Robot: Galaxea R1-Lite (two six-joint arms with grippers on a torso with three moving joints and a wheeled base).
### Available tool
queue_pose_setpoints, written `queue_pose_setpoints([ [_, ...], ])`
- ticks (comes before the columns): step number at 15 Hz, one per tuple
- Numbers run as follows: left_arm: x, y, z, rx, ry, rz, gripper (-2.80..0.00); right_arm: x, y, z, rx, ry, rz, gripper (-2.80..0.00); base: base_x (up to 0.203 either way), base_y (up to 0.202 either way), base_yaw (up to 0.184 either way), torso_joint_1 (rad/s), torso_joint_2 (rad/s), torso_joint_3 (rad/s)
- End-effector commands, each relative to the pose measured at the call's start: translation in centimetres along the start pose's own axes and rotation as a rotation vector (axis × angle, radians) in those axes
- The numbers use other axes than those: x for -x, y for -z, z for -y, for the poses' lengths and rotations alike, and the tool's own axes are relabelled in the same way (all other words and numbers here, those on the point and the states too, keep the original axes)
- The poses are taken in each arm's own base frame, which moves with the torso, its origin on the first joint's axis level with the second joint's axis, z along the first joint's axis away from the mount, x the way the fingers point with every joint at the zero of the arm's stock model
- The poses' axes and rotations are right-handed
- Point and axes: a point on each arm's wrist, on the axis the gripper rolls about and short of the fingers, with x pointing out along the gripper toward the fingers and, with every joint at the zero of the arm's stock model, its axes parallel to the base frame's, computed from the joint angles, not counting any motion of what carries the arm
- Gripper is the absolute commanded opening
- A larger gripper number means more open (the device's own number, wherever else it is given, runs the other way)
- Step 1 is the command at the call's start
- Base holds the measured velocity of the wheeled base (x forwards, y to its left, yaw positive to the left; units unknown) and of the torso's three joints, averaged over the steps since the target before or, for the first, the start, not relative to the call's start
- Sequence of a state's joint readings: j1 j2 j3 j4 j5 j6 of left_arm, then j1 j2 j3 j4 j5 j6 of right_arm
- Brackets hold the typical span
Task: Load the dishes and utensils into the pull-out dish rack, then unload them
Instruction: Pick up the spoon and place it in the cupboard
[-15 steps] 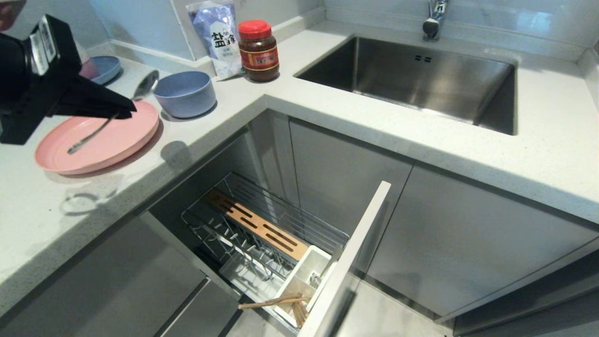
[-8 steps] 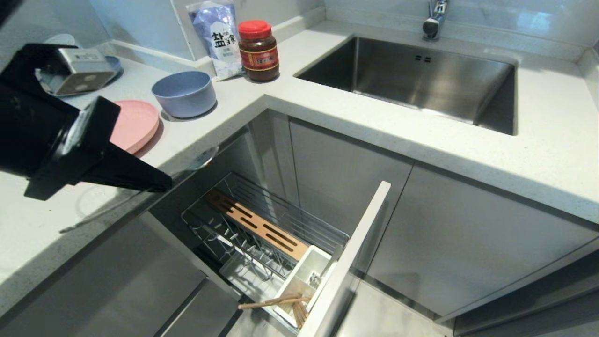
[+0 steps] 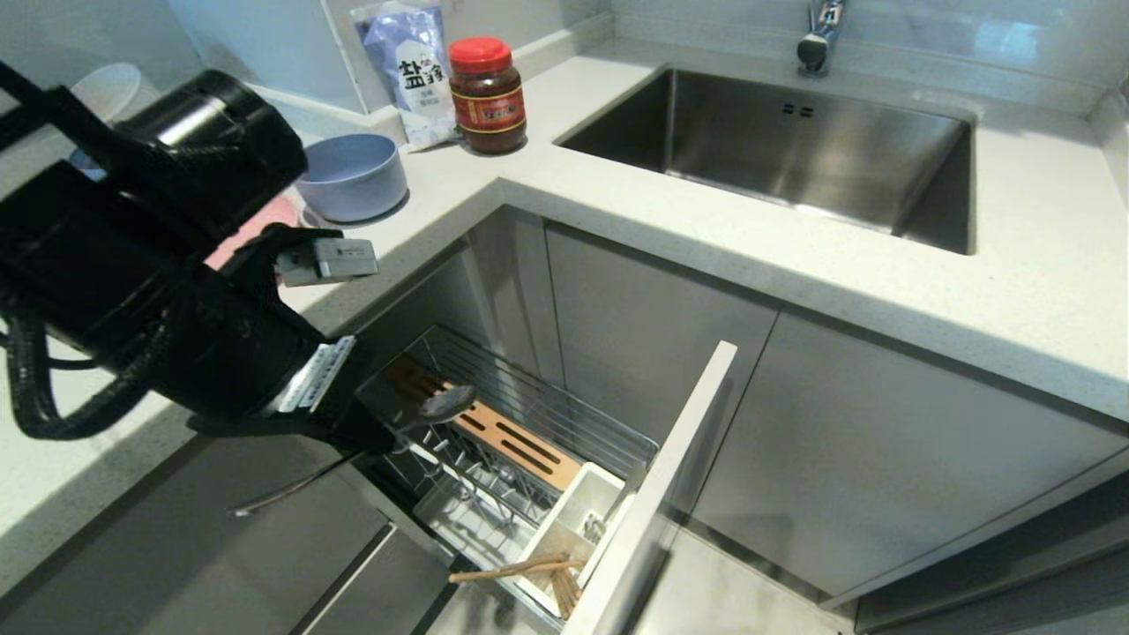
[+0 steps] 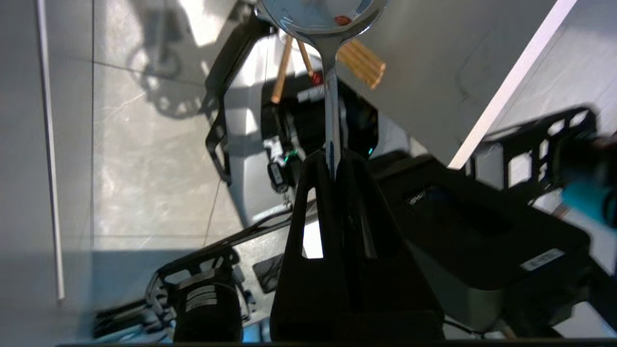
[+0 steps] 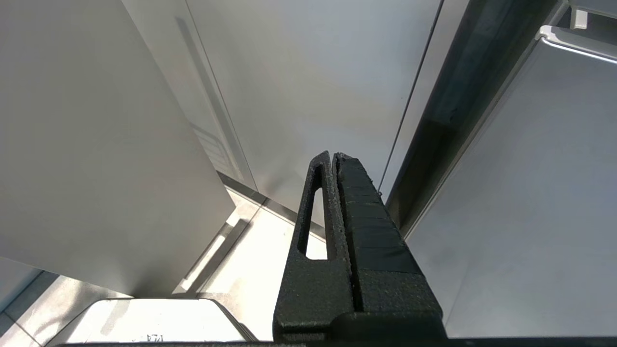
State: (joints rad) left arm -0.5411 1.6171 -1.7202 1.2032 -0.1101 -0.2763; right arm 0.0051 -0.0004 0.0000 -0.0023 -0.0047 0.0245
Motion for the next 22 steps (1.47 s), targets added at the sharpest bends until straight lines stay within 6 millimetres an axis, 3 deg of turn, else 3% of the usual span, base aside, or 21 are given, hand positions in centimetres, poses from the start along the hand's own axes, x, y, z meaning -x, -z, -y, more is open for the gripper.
queue_pose_setpoints([
  [1, -2.5, -0.5, 1.2, -0.045, -0.017, -0.082, -2.80, 0.0, 0.1, 0.0, 0.000, -0.001, 0.003, -2.80, 0.000, 0.000, 0.000, 0.000, 0.00, 0.000],
  [7, -9.7, -2.1, 4.3, -0.169, -0.225, -0.154, -2.80, 0.0, 0.1, 0.0, 0.000, -0.001, 0.002, -2.80, 0.000, 0.000, 0.000, 0.000, 0.00, 0.000],
  [10, -11.8, -2.5, 4.8, -0.184, -0.241, -0.184, -2.80, 0.0, 0.1, 0.0, 0.000, 0.000, 0.002, -2.80, 0.000, 0.000, 0.000, 0.000, 0.00, 0.000],
  [14, -13.6, -2.8, 5.8, -0.230, -0.237, -0.204, -2.80, 0.0, 0.1, 0.0, 0.000, 0.000, 0.002, -2.80, 0.000, 0.000, 0.000, 0.000, 0.00, 0.000],
  [22, -14.6, -2.0, 6.6, -0.352, -0.232, -0.262, -2.80, 0.0, 0.1, 0.0, 0.000, -0.001, 0.002, -2.80, 0.000, 0.000, 0.000, 0.000, 0.00, 0.000],
])
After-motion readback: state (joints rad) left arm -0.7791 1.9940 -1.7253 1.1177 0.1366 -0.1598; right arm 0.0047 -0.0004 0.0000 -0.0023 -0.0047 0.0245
